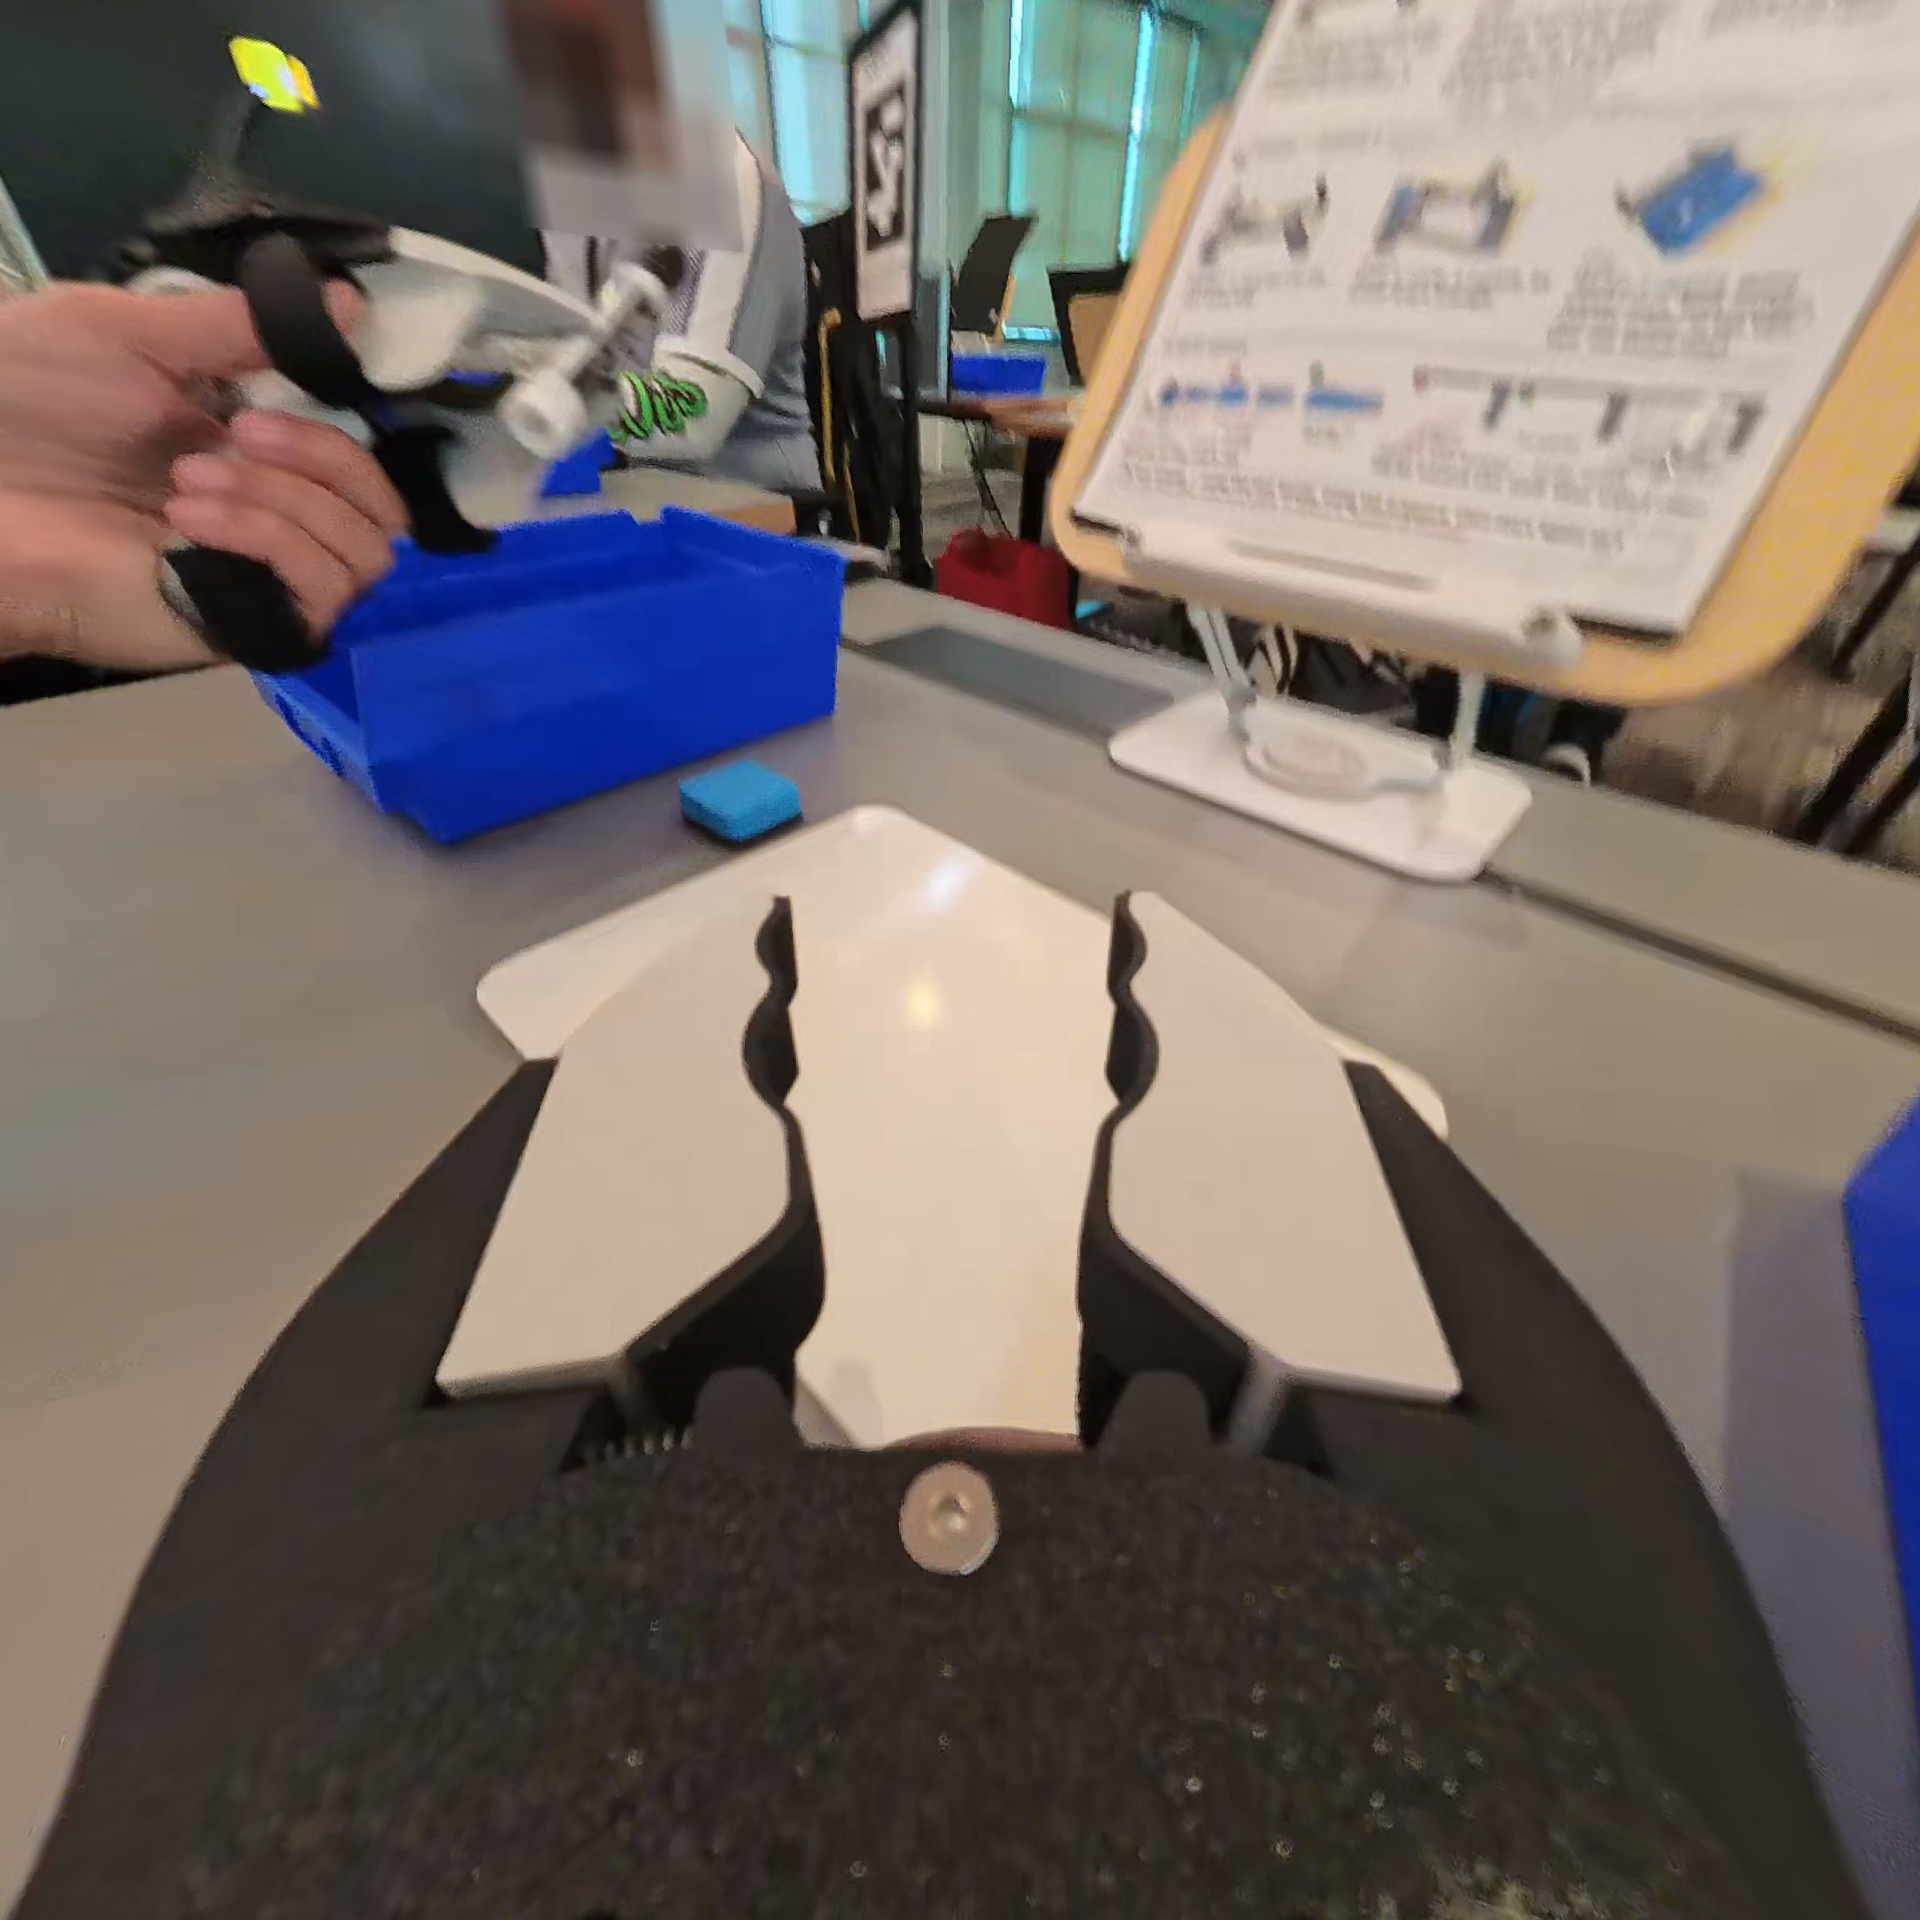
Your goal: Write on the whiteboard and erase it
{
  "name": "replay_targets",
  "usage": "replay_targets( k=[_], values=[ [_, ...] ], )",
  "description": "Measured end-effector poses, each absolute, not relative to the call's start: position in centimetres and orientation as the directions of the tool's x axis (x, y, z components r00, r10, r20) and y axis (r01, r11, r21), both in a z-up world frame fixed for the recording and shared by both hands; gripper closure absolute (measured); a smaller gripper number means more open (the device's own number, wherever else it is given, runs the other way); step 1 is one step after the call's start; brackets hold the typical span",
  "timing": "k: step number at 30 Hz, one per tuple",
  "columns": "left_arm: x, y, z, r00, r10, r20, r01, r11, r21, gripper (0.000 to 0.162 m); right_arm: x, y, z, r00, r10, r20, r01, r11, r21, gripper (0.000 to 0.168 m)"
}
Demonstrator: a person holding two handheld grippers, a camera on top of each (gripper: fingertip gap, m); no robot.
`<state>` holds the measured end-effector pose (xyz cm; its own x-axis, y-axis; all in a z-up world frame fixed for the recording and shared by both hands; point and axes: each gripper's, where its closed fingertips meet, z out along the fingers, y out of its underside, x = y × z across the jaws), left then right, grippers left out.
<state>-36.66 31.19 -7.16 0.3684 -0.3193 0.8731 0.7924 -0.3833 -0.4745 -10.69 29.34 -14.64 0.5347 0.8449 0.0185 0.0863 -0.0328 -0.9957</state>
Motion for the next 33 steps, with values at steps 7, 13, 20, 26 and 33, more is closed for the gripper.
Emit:
replay_targets(
  k=[7,13,20,26,33],
  values=[
    [-22.0,33.1,-9.3,0.074,-0.324,0.943,0.726,-0.631,-0.274,0.145,-16.3,29.2,-12.2,0.529,0.827,0.193,0.129,0.147,-0.981,0.114],
    [-16.9,33.0,-11.3,0.039,-0.292,0.956,0.668,-0.704,-0.243,0.145,-16.3,29.7,-12.9,0.575,0.795,0.195,0.147,0.133,-0.98,0.119],
    [-15.3,32.4,-12.0,0.075,-0.298,0.952,0.644,-0.714,-0.274,0.145,-15.9,30.2,-13.6,0.58,0.8,0.156,0.131,0.097,-0.987,0.12],
    [-14.4,31.6,-12.5,0.074,-0.299,0.951,0.619,-0.734,-0.279,0.145,-14.9,30.9,-13.8,0.583,0.803,0.125,0.108,0.076,-0.991,0.148],
    [-14.4,30.4,-12.4,0.085,-0.326,0.942,0.558,-0.767,-0.316,0.145,-14.8,30.1,-13.6,0.485,0.862,0.145,0.099,0.11,-0.989,0.149]
  ],
)
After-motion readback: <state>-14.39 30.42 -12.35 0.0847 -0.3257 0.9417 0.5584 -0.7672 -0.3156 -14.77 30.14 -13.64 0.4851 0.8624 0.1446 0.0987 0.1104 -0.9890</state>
